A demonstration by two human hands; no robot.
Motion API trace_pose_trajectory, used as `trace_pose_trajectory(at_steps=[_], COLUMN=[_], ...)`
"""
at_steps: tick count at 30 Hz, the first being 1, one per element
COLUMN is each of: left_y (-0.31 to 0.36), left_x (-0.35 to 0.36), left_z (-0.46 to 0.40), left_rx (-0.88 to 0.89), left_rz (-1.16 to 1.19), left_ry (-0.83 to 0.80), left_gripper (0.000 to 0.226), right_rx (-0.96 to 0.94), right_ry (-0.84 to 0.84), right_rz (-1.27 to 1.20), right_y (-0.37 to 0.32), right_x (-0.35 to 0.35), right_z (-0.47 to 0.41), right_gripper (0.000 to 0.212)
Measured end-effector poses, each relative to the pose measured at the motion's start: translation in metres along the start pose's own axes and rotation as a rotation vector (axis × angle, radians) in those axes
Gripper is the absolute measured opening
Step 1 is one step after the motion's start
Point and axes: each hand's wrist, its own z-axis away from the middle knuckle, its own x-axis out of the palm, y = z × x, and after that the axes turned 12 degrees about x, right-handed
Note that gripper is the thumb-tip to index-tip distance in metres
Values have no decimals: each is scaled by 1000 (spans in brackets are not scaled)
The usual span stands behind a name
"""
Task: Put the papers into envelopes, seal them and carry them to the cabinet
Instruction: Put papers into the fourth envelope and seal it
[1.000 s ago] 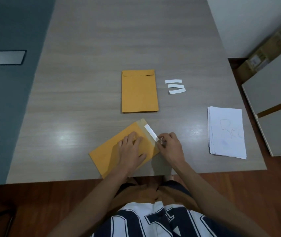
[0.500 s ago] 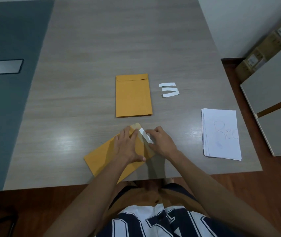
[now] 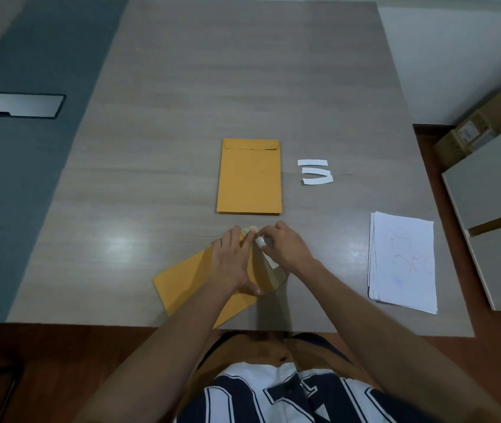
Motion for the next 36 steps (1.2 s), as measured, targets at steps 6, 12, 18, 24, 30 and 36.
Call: trace_pose_trajectory(at_steps=[6, 12, 18, 24, 30, 36], left_y=[-1, -1, -1, -2, -1, -1], left_x=[1, -1, 1, 1, 1, 1], left_z=[-1, 0, 0, 1, 1, 1], left_rx=[-3, 1, -1, 7, 5, 6], left_rz=[-8, -16, 1, 25, 33, 17], left_ry=[-7, -11, -1, 23, 31, 25], left_gripper=[142, 143, 142, 139, 140, 141], right_rx=[-21, -26, -53, -58, -61, -2], right_ry=[10, 22, 64, 94, 90, 64], right_rz=[-1, -9, -13, -66, -80, -108], right_y=[-2, -5, -4, 3, 2, -2], right_x=[-1, 0, 3, 6, 4, 2], right_z=[-4, -7, -3, 1, -1, -4], right_gripper=[26, 16, 23, 25, 23, 21])
